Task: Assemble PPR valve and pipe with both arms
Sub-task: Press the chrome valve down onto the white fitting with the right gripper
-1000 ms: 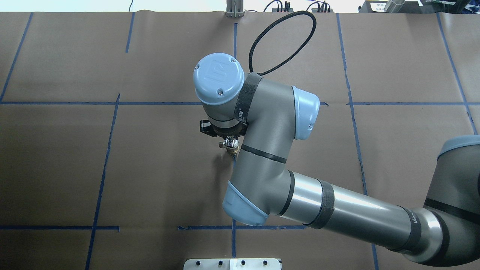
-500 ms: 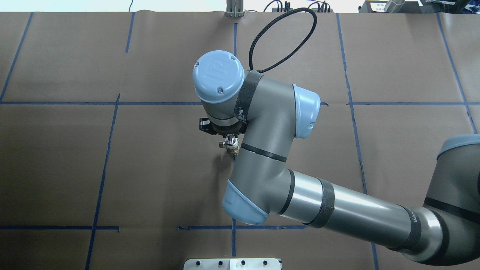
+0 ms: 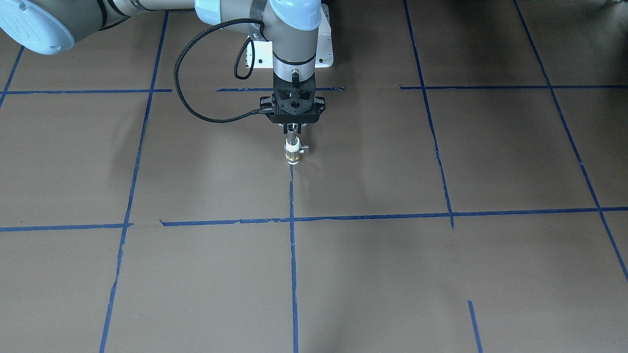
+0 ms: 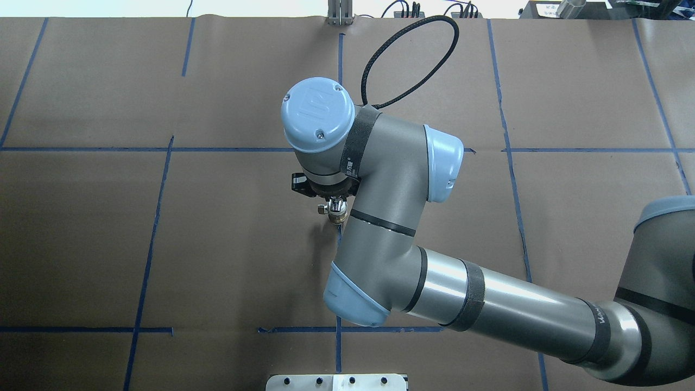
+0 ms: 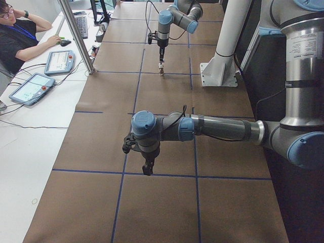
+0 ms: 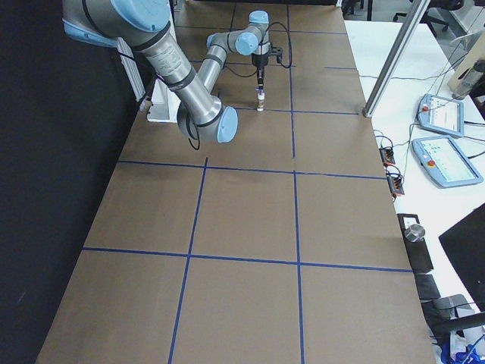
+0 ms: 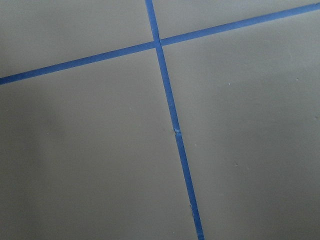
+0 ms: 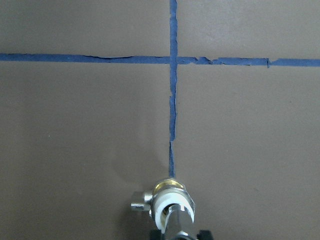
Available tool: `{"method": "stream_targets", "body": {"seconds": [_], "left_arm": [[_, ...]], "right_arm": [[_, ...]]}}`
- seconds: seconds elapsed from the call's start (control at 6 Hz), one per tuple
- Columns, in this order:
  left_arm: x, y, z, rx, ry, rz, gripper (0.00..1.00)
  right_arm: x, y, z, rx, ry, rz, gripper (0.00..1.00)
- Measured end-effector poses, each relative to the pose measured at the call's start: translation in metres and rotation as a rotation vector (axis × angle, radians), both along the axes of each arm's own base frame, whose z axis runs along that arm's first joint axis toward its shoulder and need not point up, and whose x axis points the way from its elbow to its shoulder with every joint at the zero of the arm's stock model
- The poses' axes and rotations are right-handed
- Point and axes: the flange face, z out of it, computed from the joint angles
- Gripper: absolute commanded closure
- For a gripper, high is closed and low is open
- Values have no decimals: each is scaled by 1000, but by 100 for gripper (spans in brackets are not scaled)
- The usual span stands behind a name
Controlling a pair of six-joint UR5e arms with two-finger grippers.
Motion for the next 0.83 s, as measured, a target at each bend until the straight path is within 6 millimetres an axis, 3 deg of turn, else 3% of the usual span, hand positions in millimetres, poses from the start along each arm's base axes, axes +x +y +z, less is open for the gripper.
{"method": "stream_targets", "body": {"seconds": [0.83], "left_arm": [[0, 0, 2, -3, 1, 0, 0]], "right_arm": [[-7, 4, 4, -6, 9, -9, 100]]}}
